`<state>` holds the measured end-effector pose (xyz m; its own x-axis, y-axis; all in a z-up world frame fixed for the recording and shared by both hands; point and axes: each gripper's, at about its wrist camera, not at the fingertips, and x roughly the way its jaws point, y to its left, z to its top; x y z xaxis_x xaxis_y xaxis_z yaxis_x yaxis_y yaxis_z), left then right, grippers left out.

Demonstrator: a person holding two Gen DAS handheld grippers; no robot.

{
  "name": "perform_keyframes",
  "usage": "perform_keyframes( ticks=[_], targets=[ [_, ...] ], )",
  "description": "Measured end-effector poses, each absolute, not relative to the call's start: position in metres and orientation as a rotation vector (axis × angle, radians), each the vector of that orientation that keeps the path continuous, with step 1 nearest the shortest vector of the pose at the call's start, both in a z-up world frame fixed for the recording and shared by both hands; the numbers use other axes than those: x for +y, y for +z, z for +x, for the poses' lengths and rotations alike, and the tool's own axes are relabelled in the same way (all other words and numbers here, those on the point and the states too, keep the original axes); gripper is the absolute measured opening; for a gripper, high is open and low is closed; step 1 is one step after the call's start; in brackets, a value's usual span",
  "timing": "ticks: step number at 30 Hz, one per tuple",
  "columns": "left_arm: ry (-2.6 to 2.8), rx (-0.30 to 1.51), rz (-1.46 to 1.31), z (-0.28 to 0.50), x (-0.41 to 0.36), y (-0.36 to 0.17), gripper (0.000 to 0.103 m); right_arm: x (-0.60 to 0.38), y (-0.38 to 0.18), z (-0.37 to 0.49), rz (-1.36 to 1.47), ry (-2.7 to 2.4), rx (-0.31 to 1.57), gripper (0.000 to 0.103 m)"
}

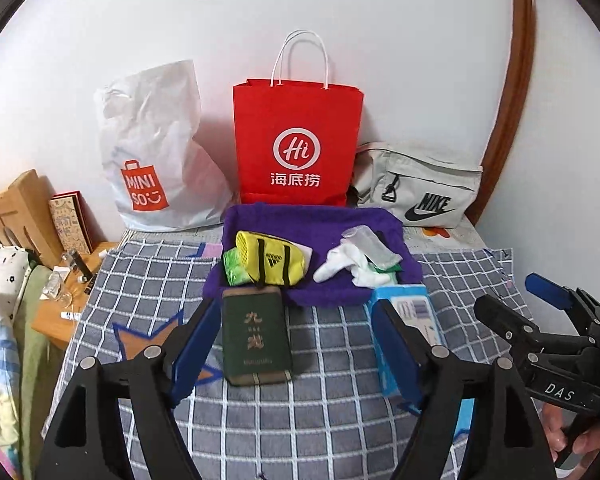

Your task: Organize soft objects

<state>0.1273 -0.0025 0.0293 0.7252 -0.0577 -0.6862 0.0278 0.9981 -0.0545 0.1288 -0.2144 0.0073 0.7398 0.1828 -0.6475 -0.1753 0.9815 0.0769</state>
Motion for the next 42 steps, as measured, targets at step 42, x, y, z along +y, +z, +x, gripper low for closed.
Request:
perform_keyframes(
  ticks=[42],
  targets=[
    [0.017, 0.676, -0.030, 0.011, -0.022, 0.034, 0.102, -0.238, 0.014, 0.006, 0.031, 0.194, 0.633, 0.102]
  ],
)
